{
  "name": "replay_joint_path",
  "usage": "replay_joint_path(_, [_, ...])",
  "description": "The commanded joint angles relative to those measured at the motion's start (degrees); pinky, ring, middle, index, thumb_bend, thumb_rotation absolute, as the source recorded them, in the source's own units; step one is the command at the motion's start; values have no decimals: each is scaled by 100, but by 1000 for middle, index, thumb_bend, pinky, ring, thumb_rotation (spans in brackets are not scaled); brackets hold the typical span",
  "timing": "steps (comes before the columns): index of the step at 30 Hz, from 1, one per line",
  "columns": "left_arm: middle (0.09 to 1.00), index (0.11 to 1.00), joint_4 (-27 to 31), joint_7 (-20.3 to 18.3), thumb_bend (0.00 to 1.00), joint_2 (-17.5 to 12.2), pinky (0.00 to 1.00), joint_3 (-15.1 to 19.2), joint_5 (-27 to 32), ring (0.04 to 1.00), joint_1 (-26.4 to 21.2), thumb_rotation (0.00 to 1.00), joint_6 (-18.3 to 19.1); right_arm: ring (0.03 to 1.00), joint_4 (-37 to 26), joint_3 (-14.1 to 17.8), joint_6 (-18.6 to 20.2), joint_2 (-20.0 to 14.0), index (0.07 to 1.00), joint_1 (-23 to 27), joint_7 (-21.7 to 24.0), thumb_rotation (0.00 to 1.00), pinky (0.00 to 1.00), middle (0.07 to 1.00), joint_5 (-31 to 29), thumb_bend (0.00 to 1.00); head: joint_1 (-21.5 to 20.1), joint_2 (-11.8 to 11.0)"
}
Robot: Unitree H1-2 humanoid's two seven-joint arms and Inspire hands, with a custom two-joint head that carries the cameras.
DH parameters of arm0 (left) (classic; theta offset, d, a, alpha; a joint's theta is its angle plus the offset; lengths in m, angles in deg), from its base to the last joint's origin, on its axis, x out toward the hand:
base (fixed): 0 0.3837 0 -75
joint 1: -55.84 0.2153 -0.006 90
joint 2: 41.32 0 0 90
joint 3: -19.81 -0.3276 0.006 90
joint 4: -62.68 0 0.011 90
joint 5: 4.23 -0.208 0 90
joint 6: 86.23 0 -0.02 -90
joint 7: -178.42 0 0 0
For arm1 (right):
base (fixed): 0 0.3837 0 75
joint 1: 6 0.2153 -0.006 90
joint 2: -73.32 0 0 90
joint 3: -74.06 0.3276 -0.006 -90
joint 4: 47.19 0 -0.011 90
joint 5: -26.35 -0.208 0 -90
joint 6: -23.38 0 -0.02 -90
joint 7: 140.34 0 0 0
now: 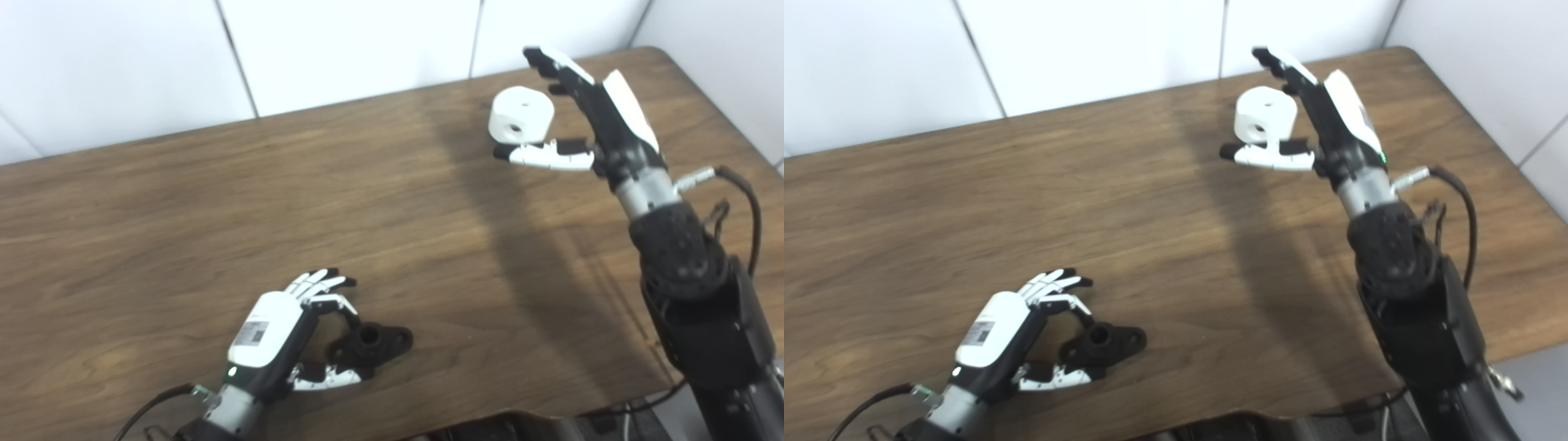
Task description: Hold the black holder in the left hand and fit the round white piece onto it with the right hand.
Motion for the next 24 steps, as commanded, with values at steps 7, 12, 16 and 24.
replay_joint_path(7, [846,493,-359,-34,506,-275,920,-1,-78,923,167,62,-38,929,595,59,-14,-356,897,861,448,309,855,912,725,811,-105,-202])
replay_joint_path(12, [848,493,-434,66,506,-293,916,12,-81,926,202,61,-136,947,1120,16,-12,-501,898,1180,515,292,830,922,824,818,-122,-342])
replay_joint_path(16, [849,493,-426,91,506,-306,914,4,-153,928,227,61,-125,962,1547,-29,2,-586,899,1448,627,286,835,923,919,826,-126,-379])
replay_joint_path(24, [843,492,-444,158,507,-318,912,-38,-231,925,254,61,-144,971,2268,-111,15,-678,909,1949,1098,309,841,932,1349,835,-145,-409])
